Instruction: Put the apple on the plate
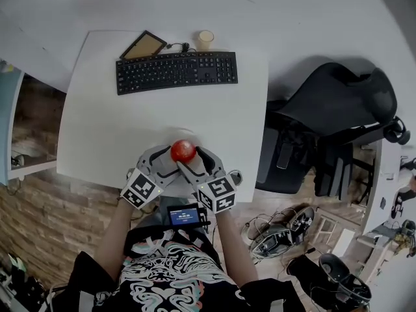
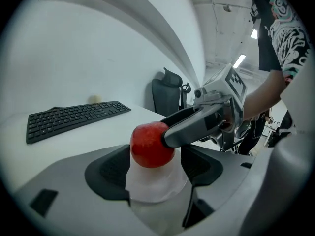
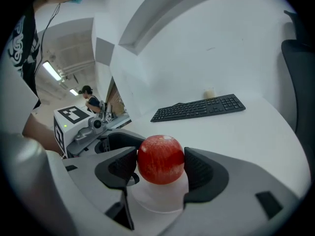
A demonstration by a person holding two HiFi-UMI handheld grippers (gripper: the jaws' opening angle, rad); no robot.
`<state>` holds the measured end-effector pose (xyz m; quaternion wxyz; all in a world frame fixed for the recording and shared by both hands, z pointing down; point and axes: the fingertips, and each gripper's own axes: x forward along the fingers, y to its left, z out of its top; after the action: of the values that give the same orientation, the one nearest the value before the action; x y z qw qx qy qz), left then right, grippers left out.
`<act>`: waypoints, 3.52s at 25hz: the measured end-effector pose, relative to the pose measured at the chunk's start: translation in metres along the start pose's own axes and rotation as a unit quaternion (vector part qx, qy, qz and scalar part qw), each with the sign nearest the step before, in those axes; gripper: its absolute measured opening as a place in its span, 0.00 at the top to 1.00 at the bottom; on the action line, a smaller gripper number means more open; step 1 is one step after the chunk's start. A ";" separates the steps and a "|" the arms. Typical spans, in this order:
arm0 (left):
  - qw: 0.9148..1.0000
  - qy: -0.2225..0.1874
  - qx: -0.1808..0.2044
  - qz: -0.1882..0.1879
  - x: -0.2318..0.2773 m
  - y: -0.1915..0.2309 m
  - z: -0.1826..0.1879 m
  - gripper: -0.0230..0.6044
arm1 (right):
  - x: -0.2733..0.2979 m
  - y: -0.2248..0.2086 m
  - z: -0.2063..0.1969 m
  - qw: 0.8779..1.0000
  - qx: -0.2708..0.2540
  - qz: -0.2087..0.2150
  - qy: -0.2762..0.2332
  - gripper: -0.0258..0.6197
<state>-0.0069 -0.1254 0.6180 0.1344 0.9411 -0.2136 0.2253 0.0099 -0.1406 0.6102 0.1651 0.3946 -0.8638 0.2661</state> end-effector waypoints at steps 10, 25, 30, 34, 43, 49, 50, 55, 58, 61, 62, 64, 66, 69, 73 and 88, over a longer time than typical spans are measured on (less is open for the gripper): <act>1.000 0.025 0.005 -0.012 0.012 0.006 -0.015 0.46 | 0.007 -0.002 -0.003 0.998 -0.050 -0.008 0.023 0.49; 1.000 0.012 -0.011 -0.003 0.001 0.011 -0.013 0.46 | 0.004 0.004 -0.001 0.997 -0.071 -0.033 0.017 0.49; 1.000 -0.006 -0.024 -0.002 -0.011 0.011 -0.009 0.46 | -0.004 0.008 0.004 0.995 -0.082 -0.056 0.004 0.49; 0.999 -0.041 -0.027 -0.001 -0.022 0.009 0.000 0.46 | -0.012 0.014 0.011 0.996 -0.073 -0.053 -0.024 0.49; 0.987 -0.144 -0.056 0.039 -0.056 0.017 0.031 0.47 | -0.033 0.005 0.013 0.993 -0.069 -0.086 -0.035 0.49; 0.980 -0.166 -0.060 0.094 -0.089 0.024 0.046 0.88 | -0.064 0.004 0.032 0.984 -0.090 -0.138 -0.062 0.88; 0.980 -0.162 -0.055 0.106 -0.093 0.024 0.048 0.90 | -0.070 0.005 0.035 0.982 -0.095 -0.146 -0.065 0.90; 0.972 -0.143 -0.010 0.184 -0.120 0.018 0.059 0.94 | -0.100 0.014 0.029 0.979 -0.100 -0.165 -0.067 0.91; 0.970 -0.151 -0.007 0.192 -0.130 0.004 0.065 0.94 | -0.120 0.025 0.028 0.979 -0.082 -0.168 -0.084 0.91; 0.967 -0.153 0.029 0.199 -0.143 -0.013 0.080 0.94 | -0.138 0.036 0.034 0.975 -0.076 -0.179 -0.105 0.91; 0.967 -0.158 0.037 0.199 -0.149 -0.022 0.087 0.94 | -0.146 0.042 0.035 0.974 -0.074 -0.184 -0.109 0.91; 0.964 -0.172 0.049 0.197 -0.161 -0.038 0.099 0.94 | -0.161 0.053 0.037 0.972 -0.072 -0.190 -0.121 0.91; 0.961 -0.184 0.058 0.200 -0.169 -0.049 0.109 0.94 | -0.173 0.064 0.043 0.968 -0.080 -0.196 -0.135 0.91; 0.958 -0.189 0.058 0.208 -0.177 -0.059 0.112 0.94 | -0.190 0.075 0.047 0.963 -0.089 -0.205 -0.148 0.91; 0.953 -0.191 0.056 0.228 -0.186 -0.067 0.116 0.94 | -0.209 0.075 0.058 0.959 -0.092 -0.206 -0.169 0.91; 0.932 -0.185 0.040 0.311 -0.199 -0.141 0.126 0.94 | -0.273 0.082 0.055 0.962 -0.112 -0.154 -0.197 0.91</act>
<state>-0.0562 0.0221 0.3913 -0.0220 0.8573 -0.5071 0.0862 0.1154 0.0338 0.4039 0.0742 0.5467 -0.8322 0.0556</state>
